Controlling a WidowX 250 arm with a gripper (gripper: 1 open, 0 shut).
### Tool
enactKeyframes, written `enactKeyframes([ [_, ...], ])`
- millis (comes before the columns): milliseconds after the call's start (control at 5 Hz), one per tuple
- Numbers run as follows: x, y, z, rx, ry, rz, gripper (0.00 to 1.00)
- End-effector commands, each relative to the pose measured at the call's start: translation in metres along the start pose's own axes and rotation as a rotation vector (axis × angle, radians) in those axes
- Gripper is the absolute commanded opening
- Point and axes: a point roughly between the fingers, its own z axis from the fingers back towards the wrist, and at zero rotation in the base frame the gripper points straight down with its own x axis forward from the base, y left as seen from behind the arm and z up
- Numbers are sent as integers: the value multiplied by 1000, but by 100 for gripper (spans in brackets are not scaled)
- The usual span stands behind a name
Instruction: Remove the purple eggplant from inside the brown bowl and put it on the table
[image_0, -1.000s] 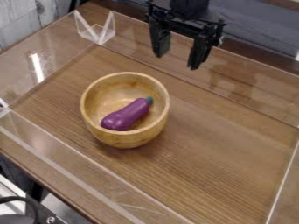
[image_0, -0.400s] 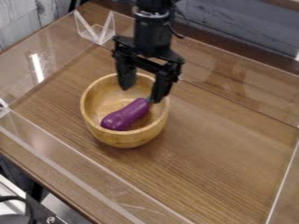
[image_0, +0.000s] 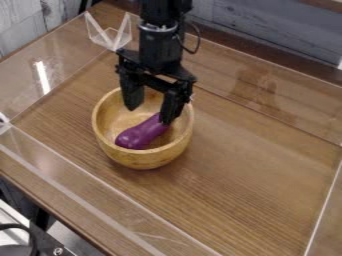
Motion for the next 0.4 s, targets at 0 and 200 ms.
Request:
enactKeyframes([
  [0, 1, 6, 9, 14, -76, 3, 100],
  [200, 0, 8, 3, 18, -86, 6, 100],
])
